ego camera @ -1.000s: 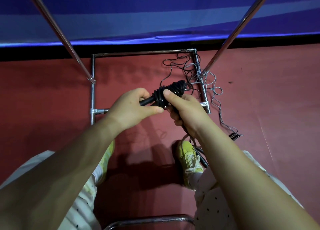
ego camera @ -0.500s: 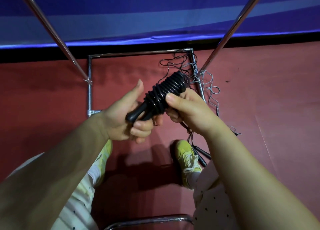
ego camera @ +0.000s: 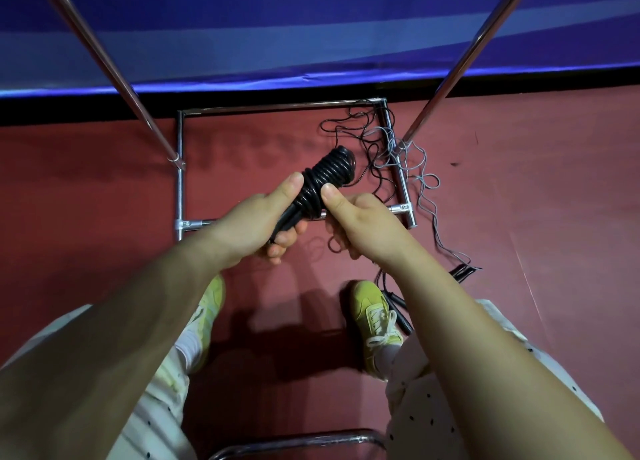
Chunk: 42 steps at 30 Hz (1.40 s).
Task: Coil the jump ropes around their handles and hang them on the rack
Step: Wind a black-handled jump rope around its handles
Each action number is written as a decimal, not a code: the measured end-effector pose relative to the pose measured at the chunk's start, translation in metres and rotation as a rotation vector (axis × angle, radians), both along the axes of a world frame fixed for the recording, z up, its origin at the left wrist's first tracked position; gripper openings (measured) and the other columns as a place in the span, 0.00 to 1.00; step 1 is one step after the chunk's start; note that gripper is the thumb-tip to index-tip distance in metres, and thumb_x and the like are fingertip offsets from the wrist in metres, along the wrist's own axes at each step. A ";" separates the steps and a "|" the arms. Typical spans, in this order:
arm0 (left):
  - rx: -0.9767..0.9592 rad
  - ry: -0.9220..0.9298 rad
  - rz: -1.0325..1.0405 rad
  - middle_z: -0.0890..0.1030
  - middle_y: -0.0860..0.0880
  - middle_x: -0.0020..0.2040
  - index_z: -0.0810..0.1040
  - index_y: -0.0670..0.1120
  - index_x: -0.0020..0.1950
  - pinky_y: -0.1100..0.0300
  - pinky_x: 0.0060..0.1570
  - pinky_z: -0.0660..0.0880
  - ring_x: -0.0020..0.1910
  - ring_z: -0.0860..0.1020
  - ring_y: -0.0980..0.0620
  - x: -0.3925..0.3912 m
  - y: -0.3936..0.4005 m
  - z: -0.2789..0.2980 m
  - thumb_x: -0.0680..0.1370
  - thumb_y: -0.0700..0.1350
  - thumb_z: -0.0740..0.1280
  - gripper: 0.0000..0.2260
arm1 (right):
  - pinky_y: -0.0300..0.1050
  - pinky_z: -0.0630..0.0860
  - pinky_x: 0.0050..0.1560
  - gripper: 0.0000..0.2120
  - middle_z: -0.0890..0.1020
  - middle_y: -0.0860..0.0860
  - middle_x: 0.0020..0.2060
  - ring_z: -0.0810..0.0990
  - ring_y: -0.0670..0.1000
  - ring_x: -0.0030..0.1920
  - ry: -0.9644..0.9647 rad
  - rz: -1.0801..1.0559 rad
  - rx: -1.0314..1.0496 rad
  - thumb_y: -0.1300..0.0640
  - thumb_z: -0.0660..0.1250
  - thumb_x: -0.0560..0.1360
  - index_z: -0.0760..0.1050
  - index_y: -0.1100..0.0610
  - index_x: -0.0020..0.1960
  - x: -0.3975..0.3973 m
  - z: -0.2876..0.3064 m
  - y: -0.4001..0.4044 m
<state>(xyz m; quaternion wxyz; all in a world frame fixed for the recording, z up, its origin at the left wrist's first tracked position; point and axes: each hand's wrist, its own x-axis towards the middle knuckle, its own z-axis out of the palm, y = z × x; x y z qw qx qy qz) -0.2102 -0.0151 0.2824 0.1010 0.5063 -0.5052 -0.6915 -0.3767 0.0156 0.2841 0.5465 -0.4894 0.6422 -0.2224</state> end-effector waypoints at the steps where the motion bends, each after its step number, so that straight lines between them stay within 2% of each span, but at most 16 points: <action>1: -0.031 -0.020 0.013 0.65 0.51 0.24 0.73 0.42 0.39 0.58 0.30 0.69 0.21 0.64 0.53 -0.001 0.000 -0.001 0.67 0.71 0.51 0.32 | 0.39 0.67 0.27 0.27 0.72 0.51 0.21 0.69 0.50 0.22 0.039 -0.020 0.005 0.38 0.57 0.78 0.71 0.60 0.33 0.001 0.000 0.000; 4: -0.124 -0.086 0.054 0.67 0.52 0.23 0.74 0.43 0.38 0.55 0.33 0.69 0.22 0.66 0.53 0.000 -0.002 -0.010 0.71 0.74 0.53 0.33 | 0.38 0.66 0.26 0.27 0.71 0.50 0.20 0.70 0.50 0.24 0.129 -0.078 -0.006 0.37 0.58 0.77 0.70 0.57 0.30 0.004 -0.003 -0.001; 6: -0.211 -0.171 0.057 0.69 0.53 0.22 0.75 0.44 0.37 0.54 0.35 0.70 0.23 0.67 0.52 0.001 -0.006 -0.017 0.69 0.74 0.53 0.32 | 0.35 0.68 0.23 0.26 0.70 0.51 0.22 0.69 0.49 0.25 0.125 -0.115 -0.002 0.38 0.58 0.78 0.72 0.59 0.34 0.008 -0.006 -0.002; 8: -0.337 -0.282 0.043 0.72 0.53 0.24 0.75 0.45 0.37 0.52 0.37 0.70 0.26 0.70 0.50 0.001 -0.007 -0.020 0.71 0.71 0.54 0.29 | 0.44 0.80 0.32 0.25 0.68 0.47 0.20 0.69 0.48 0.23 0.011 -0.168 0.056 0.39 0.58 0.79 0.75 0.61 0.39 0.011 -0.007 -0.002; 9: -0.411 -0.349 0.029 0.74 0.52 0.27 0.74 0.45 0.37 0.51 0.38 0.71 0.29 0.72 0.48 -0.001 -0.007 -0.020 0.73 0.68 0.55 0.27 | 0.51 0.80 0.35 0.26 0.67 0.45 0.19 0.68 0.47 0.21 -0.049 -0.189 0.086 0.39 0.57 0.79 0.75 0.62 0.41 0.012 -0.007 -0.002; 11: -0.520 -0.474 -0.025 0.77 0.48 0.33 0.74 0.45 0.38 0.49 0.40 0.73 0.35 0.76 0.44 -0.003 -0.006 -0.019 0.71 0.67 0.54 0.26 | 0.47 0.71 0.29 0.27 0.65 0.44 0.20 0.64 0.46 0.20 -0.100 -0.191 0.117 0.38 0.56 0.79 0.76 0.61 0.44 0.011 -0.005 -0.002; 13: -0.567 -0.544 -0.070 0.78 0.48 0.35 0.75 0.46 0.41 0.49 0.40 0.73 0.38 0.77 0.45 -0.003 -0.006 -0.018 0.68 0.68 0.55 0.27 | 0.42 0.63 0.29 0.25 0.65 0.46 0.24 0.61 0.47 0.23 -0.108 -0.164 0.128 0.36 0.54 0.78 0.74 0.56 0.42 0.010 -0.003 -0.001; 18: -0.637 -0.553 -0.092 0.77 0.49 0.35 0.74 0.46 0.40 0.51 0.36 0.70 0.36 0.75 0.47 -0.004 -0.004 -0.016 0.66 0.68 0.66 0.25 | 0.41 0.63 0.28 0.21 0.65 0.45 0.24 0.62 0.45 0.22 -0.113 -0.182 0.116 0.41 0.58 0.79 0.69 0.51 0.32 0.008 -0.004 -0.001; 20: -0.593 -0.517 -0.103 0.77 0.51 0.34 0.75 0.47 0.41 0.52 0.37 0.70 0.35 0.75 0.50 -0.001 -0.007 -0.018 0.64 0.66 0.69 0.23 | 0.42 0.61 0.28 0.19 0.66 0.44 0.23 0.62 0.44 0.21 -0.157 -0.209 0.076 0.46 0.61 0.79 0.71 0.50 0.30 0.007 -0.006 -0.002; 22: -0.433 -0.353 -0.146 0.78 0.52 0.32 0.77 0.46 0.41 0.53 0.39 0.73 0.33 0.76 0.51 0.004 -0.009 -0.020 0.65 0.64 0.71 0.21 | 0.42 0.60 0.30 0.17 0.67 0.42 0.21 0.63 0.41 0.20 -0.167 -0.205 0.035 0.48 0.63 0.76 0.73 0.49 0.29 0.006 -0.006 -0.002; 27: 0.375 0.195 -0.194 0.84 0.41 0.40 0.81 0.41 0.47 0.53 0.43 0.76 0.38 0.83 0.44 0.015 -0.007 -0.015 0.64 0.76 0.52 0.40 | 0.42 0.59 0.29 0.07 0.64 0.48 0.26 0.61 0.45 0.23 -0.373 -0.161 -0.048 0.53 0.58 0.67 0.64 0.56 0.35 0.002 0.004 -0.002; 29: 0.500 0.307 -0.235 0.83 0.39 0.39 0.84 0.42 0.47 0.54 0.39 0.78 0.36 0.82 0.42 0.019 -0.008 -0.016 0.64 0.75 0.47 0.43 | 0.40 0.60 0.27 0.06 0.66 0.48 0.25 0.63 0.45 0.24 -0.380 -0.063 -0.076 0.54 0.58 0.67 0.65 0.57 0.36 0.001 0.006 0.001; 32: 0.536 0.354 -0.263 0.76 0.44 0.26 0.84 0.41 0.41 0.59 0.30 0.72 0.25 0.75 0.47 0.015 -0.006 -0.015 0.67 0.74 0.47 0.41 | 0.34 0.61 0.24 0.06 0.69 0.45 0.24 0.64 0.45 0.24 -0.336 0.079 -0.074 0.53 0.58 0.70 0.67 0.55 0.38 0.003 0.007 0.004; 34: 0.523 0.356 -0.240 0.71 0.48 0.22 0.81 0.43 0.34 0.60 0.28 0.68 0.20 0.69 0.50 0.011 -0.004 -0.016 0.69 0.74 0.45 0.39 | 0.34 0.63 0.25 0.07 0.70 0.51 0.29 0.66 0.44 0.25 -0.332 0.093 -0.043 0.51 0.58 0.71 0.67 0.55 0.40 0.003 0.006 0.004; 38: 0.396 0.213 -0.209 0.68 0.47 0.23 0.76 0.46 0.30 0.59 0.28 0.65 0.21 0.66 0.49 0.006 -0.004 -0.015 0.69 0.73 0.43 0.36 | 0.45 0.69 0.32 0.09 0.72 0.52 0.35 0.70 0.48 0.29 -0.256 0.120 0.027 0.49 0.62 0.77 0.69 0.53 0.43 -0.006 0.004 0.001; 42: 0.238 0.022 -0.186 0.69 0.47 0.24 0.74 0.44 0.33 0.58 0.30 0.65 0.21 0.67 0.49 0.004 -0.003 -0.024 0.71 0.76 0.44 0.37 | 0.38 0.71 0.26 0.13 0.73 0.52 0.34 0.71 0.48 0.25 -0.121 0.179 0.148 0.49 0.57 0.82 0.70 0.56 0.43 -0.013 0.005 0.002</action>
